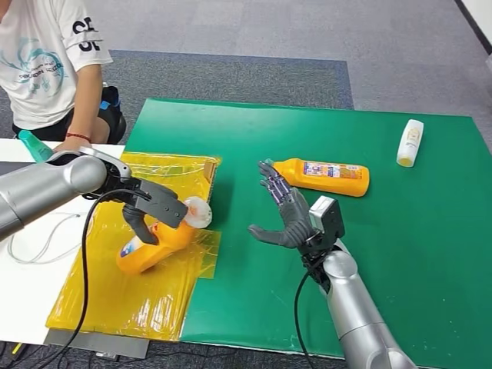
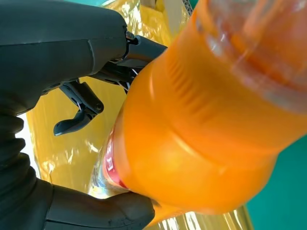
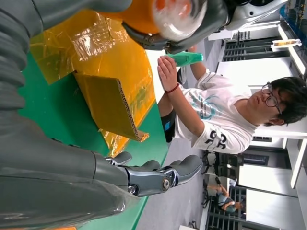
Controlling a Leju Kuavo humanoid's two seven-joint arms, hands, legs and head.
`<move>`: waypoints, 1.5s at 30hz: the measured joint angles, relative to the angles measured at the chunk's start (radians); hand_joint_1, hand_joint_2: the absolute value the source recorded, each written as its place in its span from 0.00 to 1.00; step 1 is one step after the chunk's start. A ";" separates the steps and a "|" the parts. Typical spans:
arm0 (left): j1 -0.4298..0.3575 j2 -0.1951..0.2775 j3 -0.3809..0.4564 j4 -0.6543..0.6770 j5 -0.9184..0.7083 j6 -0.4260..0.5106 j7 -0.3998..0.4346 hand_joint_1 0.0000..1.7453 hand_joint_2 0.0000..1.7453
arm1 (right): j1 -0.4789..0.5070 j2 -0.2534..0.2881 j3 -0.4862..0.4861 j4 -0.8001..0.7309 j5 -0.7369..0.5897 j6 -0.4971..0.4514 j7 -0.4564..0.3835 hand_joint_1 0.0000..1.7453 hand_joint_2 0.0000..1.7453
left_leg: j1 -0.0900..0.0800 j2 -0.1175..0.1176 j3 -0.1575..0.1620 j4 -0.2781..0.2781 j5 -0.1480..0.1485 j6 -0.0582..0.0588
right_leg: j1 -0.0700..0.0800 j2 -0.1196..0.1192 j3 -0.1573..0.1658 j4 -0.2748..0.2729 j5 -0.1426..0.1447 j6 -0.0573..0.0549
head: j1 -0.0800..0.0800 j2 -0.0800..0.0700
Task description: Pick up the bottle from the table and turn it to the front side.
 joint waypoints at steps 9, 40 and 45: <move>0.089 -0.084 0.000 0.077 -0.473 0.195 -0.032 1.00 1.00 | 0.004 0.000 -0.001 -0.018 0.008 -0.020 0.029 0.00 1.00 | 0.000 0.000 0.007 -0.001 0.001 -0.002 | 0.000 0.001 0.005 0.000 0.001 -0.003 | 0.000 0.000; 0.154 -0.121 0.034 0.112 -0.203 0.274 -0.068 0.00 1.00 | 0.030 0.000 -0.004 -0.021 0.031 -0.016 0.002 0.00 1.00 | 0.000 0.000 0.005 -0.001 0.002 -0.002 | 0.000 0.000 0.004 0.000 0.002 -0.003 | 0.000 0.000; 0.169 -0.114 0.034 0.112 -0.211 0.288 -0.068 0.00 1.00 | 0.034 0.000 -0.004 -0.021 0.031 -0.017 0.003 0.00 1.00 | 0.000 0.000 0.005 -0.001 0.002 -0.002 | 0.000 0.000 0.004 0.000 0.002 -0.003 | 0.000 0.000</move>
